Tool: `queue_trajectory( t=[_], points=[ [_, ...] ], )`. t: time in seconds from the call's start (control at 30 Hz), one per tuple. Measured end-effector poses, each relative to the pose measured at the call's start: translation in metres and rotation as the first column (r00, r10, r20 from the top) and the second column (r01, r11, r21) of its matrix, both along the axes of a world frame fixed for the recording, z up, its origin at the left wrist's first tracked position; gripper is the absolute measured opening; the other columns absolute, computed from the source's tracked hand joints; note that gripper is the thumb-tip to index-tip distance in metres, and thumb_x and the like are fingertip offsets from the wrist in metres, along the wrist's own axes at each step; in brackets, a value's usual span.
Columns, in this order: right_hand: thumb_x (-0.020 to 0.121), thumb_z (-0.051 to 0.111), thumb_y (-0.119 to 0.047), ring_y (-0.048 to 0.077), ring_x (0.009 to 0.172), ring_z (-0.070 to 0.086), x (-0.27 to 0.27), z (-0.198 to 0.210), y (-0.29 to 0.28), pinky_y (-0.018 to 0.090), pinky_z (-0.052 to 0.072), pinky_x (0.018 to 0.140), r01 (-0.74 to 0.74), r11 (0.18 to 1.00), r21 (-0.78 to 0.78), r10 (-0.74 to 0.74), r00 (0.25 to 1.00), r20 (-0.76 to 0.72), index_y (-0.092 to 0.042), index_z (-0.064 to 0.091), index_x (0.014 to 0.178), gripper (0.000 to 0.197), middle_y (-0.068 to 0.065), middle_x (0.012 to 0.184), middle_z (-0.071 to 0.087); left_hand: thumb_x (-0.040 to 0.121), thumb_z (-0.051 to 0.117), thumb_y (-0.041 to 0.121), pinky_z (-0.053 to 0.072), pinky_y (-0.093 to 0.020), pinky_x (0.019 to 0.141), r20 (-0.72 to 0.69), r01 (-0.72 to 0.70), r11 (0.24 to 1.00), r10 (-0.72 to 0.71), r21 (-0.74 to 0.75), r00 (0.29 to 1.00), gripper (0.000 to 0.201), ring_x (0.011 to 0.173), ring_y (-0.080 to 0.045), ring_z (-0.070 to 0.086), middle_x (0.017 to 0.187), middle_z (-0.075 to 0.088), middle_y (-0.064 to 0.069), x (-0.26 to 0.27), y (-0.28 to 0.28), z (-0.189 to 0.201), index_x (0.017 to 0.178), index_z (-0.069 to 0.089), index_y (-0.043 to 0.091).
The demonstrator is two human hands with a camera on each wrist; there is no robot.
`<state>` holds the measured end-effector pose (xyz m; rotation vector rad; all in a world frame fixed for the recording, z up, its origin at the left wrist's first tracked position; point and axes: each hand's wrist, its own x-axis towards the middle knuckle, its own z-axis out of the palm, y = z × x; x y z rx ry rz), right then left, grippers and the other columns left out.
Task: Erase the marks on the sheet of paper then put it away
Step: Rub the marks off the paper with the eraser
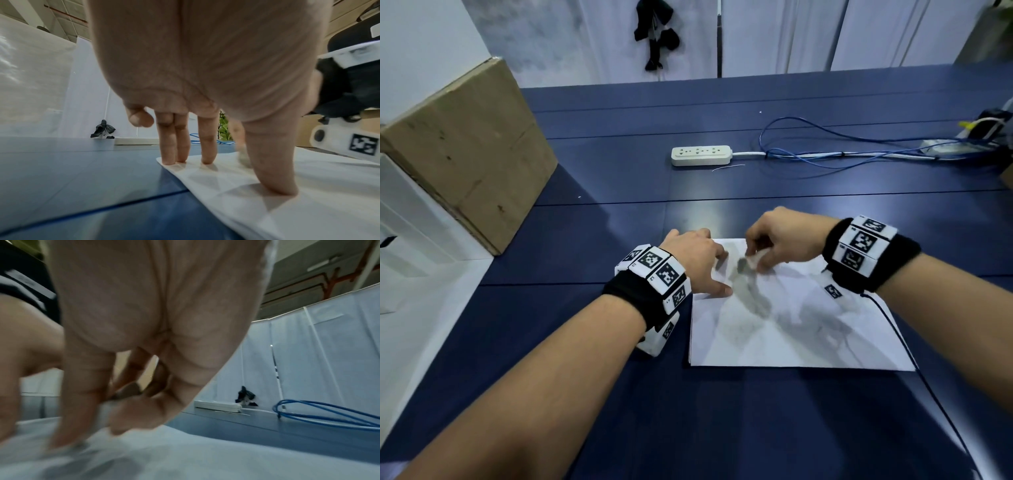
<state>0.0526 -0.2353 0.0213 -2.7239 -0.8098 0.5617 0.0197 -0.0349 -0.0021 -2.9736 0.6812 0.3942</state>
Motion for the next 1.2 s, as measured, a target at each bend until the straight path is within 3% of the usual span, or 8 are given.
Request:
queue_trajectory(
  t=[0.1,0.2,0.33,0.53,0.63,0.77,0.97,1.2],
  points=[
    [0.068,0.084,-0.022,0.016,0.051,0.059,-0.015,0.002,0.000,0.027,0.052,0.052,-0.084,0.996,0.015,0.085,0.975,-0.205,-0.027,0.069,0.077,0.018,0.000,0.068,0.068,0.074,0.060,0.074,0.031,-0.037,0.084,-0.006,0.005,1.000,-0.005,0.005,1.000,0.068,0.102,-0.016,0.051,0.102,0.040,0.006,0.001,0.000,0.001,0.129,0.056,0.034],
    [0.070,0.082,-0.027,0.015,0.050,0.060,0.004,0.000,0.002,0.030,0.055,0.056,-0.020,1.000,0.003,0.020,0.997,-0.072,-0.025,0.070,0.084,0.019,-0.004,0.068,0.067,0.074,0.061,0.073,0.031,-0.037,0.084,-0.009,-0.005,1.000,0.005,-0.009,1.000,0.068,0.104,-0.017,0.051,0.103,0.040,0.007,0.001,0.001,0.001,0.129,0.056,0.034],
    [0.073,0.078,-0.033,0.018,0.076,0.060,0.022,-0.001,0.000,0.027,0.044,0.065,0.108,0.994,-0.005,-0.106,0.982,0.154,-0.023,0.070,0.092,0.023,-0.005,0.080,0.064,0.074,0.062,0.072,0.032,-0.037,0.086,-0.017,-0.008,1.000,0.008,-0.008,1.000,0.070,0.107,-0.017,0.052,0.106,0.041,0.007,0.001,0.000,0.000,0.133,0.053,0.036],
    [0.068,0.084,-0.021,0.017,0.053,0.060,-0.014,0.003,0.002,0.030,0.054,0.054,-0.110,0.994,0.000,0.107,0.965,-0.239,-0.027,0.070,0.078,0.018,-0.001,0.070,0.069,0.072,0.062,0.074,0.031,-0.037,0.083,-0.011,-0.010,1.000,0.010,-0.006,1.000,0.070,0.105,-0.018,0.053,0.101,0.038,0.007,0.002,0.001,-0.001,0.130,0.055,0.035],
    [0.071,0.082,-0.026,0.015,0.055,0.061,0.007,0.001,0.004,0.028,0.051,0.057,-0.017,1.000,-0.004,0.016,0.999,-0.048,-0.025,0.071,0.087,0.020,-0.006,0.067,0.066,0.072,0.063,0.074,0.030,-0.037,0.083,-0.016,-0.010,1.000,0.010,-0.009,1.000,0.068,0.105,-0.018,0.053,0.102,0.039,0.007,0.002,0.000,0.000,0.128,0.056,0.036],
    [0.072,0.080,-0.032,0.019,0.079,0.059,0.024,0.000,0.000,0.026,0.042,0.066,0.109,0.994,0.005,-0.109,0.982,0.153,-0.023,0.069,0.091,0.024,-0.006,0.078,0.061,0.073,0.063,0.073,0.030,-0.036,0.083,-0.024,-0.010,1.000,0.010,0.000,1.000,0.072,0.103,-0.017,0.052,0.102,0.037,0.008,0.002,-0.001,0.001,0.133,0.053,0.035],
    [0.067,0.084,-0.022,0.011,0.053,0.058,-0.013,0.003,0.000,0.030,0.054,0.055,-0.104,0.994,-0.017,0.097,0.970,-0.223,-0.024,0.071,0.082,0.020,-0.002,0.069,0.068,0.073,0.062,0.074,0.032,-0.038,0.084,-0.021,-0.007,1.000,0.007,0.003,1.000,0.071,0.103,-0.017,0.052,0.102,0.038,0.007,0.002,0.000,0.000,0.131,0.054,0.034],
    [0.073,0.078,-0.031,0.019,0.080,0.058,0.022,0.000,0.000,0.025,0.038,0.060,0.107,0.994,-0.005,-0.105,0.983,0.152,-0.024,0.067,0.089,0.020,-0.006,0.079,0.062,0.074,0.062,0.073,0.031,-0.037,0.083,-0.021,-0.004,1.000,0.004,0.001,1.000,0.071,0.104,-0.016,0.051,0.104,0.038,0.007,0.001,-0.001,0.001,0.133,0.053,0.036]
  ],
)
